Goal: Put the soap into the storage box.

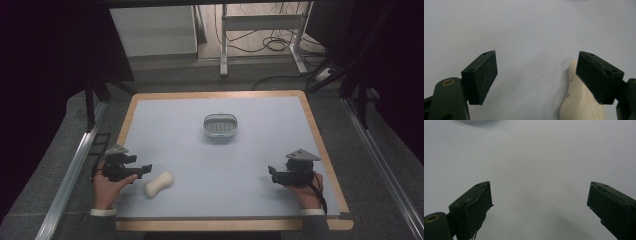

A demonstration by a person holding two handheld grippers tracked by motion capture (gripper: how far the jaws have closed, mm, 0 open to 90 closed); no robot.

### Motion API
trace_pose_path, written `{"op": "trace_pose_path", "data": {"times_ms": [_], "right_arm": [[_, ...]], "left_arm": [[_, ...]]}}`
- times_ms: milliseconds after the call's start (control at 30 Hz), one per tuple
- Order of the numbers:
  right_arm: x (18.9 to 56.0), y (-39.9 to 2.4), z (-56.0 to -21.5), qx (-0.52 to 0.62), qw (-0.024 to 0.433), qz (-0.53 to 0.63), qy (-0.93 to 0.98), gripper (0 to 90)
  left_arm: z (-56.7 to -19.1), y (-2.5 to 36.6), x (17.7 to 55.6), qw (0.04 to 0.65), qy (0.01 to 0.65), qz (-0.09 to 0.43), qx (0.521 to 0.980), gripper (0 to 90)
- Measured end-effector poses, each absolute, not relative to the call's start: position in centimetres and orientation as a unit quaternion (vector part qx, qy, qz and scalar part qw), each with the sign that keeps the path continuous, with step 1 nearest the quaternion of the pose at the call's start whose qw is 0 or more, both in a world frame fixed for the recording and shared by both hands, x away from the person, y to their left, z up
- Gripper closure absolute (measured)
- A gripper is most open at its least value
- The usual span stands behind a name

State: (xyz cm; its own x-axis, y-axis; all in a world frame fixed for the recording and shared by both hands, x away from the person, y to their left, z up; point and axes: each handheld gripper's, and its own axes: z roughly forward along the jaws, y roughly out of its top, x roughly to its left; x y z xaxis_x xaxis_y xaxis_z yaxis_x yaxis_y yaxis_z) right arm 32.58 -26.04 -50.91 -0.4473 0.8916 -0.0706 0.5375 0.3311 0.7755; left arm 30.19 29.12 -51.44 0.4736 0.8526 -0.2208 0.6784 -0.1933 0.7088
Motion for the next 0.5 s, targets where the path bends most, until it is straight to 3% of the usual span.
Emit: {"op": "trace_pose_path", "data": {"times_ms": [500], "right_arm": [[32.44, -26.52, -50.93, 0.464, 0.253, 0.352, 0.773, 6.0]], "left_arm": [[-51.47, 28.57, 30.19, 0.382, 0.494, 0.115, 0.772, 17.9]]}}
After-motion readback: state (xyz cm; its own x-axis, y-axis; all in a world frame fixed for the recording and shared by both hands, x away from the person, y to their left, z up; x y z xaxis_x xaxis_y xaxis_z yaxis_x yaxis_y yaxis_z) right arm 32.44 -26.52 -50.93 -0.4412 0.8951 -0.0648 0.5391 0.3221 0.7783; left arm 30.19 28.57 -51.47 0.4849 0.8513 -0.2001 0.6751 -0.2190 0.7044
